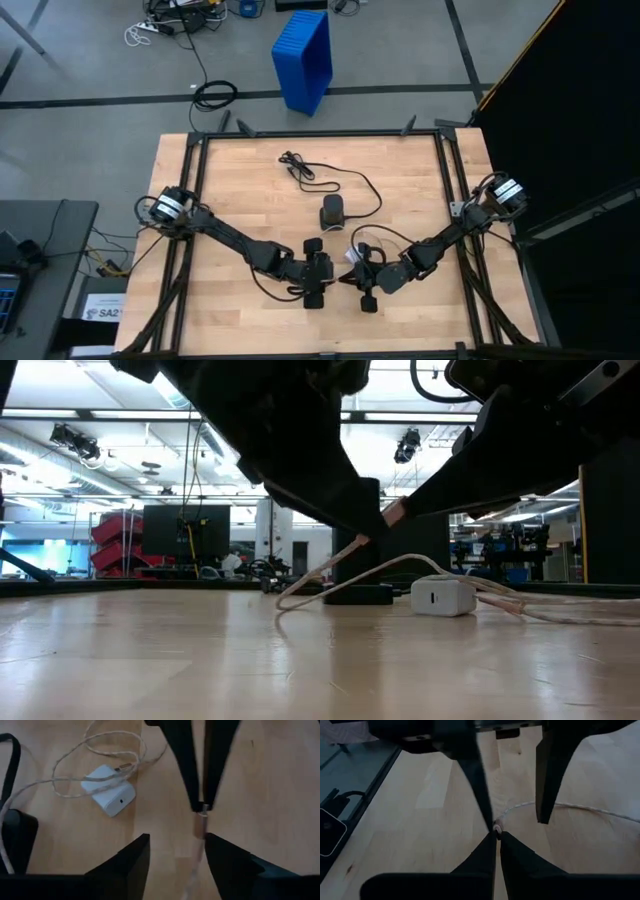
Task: Plug in charger
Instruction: Insert the charger cable into the charger adapter
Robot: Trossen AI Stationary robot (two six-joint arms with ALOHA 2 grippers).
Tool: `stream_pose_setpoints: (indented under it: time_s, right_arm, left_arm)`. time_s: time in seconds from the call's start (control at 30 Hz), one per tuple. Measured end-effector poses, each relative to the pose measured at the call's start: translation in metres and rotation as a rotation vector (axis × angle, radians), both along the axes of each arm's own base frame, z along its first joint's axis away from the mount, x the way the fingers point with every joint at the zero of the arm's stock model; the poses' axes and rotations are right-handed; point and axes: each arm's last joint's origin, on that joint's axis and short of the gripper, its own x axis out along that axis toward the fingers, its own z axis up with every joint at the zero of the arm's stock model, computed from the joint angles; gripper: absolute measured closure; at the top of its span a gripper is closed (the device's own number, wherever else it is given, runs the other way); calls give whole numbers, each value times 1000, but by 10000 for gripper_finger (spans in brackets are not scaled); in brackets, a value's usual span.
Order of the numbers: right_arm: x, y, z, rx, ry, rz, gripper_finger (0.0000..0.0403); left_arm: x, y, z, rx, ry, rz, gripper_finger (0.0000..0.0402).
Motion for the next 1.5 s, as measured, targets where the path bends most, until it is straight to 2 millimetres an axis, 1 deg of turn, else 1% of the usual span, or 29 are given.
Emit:
stream_pose_setpoints:
  time_s: [0.1,0.17,0.23,0.27,0.5,0.6,0.7,0.8,0.9,1.0,1.07,1.13,1.2,1.27,1.5]
  right_arm:
    - [1,-1,0,1,-2,-4,403]
    - [1,-1,0,3,-2,-1,403]
    - [1,-1,0,4,-2,-1,403]
    - [1,-1,0,4,-2,0,403]
    - [0,-2,-1,-20,14,12,403]
    - [-1,-1,1,-39,12,27,394]
    - [-3,2,7,-37,-7,37,371]
    - [-5,3,12,-48,-27,39,338]
    - [-4,3,14,-47,-49,25,302]
    - [-1,-1,11,-31,-42,3,269]
    - [0,-3,10,-20,-33,-8,253]
    - [0,-4,11,-18,-35,-19,247]
    - [0,-4,11,-21,-36,-24,250]
    - [-1,-4,10,-27,-26,-23,265]
    - [-1,-4,8,-25,-11,-5,355]
  left_arm:
    - [3,2,-12,-13,31,3,300]
    - [5,5,-19,-15,47,15,339]
    - [6,6,-20,-16,49,21,382]
    - [6,7,-20,-18,46,24,389]
    - [6,5,-12,-21,44,-2,398]
    - [6,5,-10,-30,104,-16,399]
    - [5,3,-4,-20,157,-25,400]
    - [6,2,3,0,207,-25,400]
    - [9,0,13,11,197,-48,401]
    - [14,-3,23,10,162,-76,401]
    - [16,-3,26,11,155,-85,401]
    - [17,-4,27,17,146,-96,401]
    - [16,-4,27,19,151,-96,401]
    - [16,-4,27,19,151,-95,401]
    - [17,-4,27,17,144,-95,402]
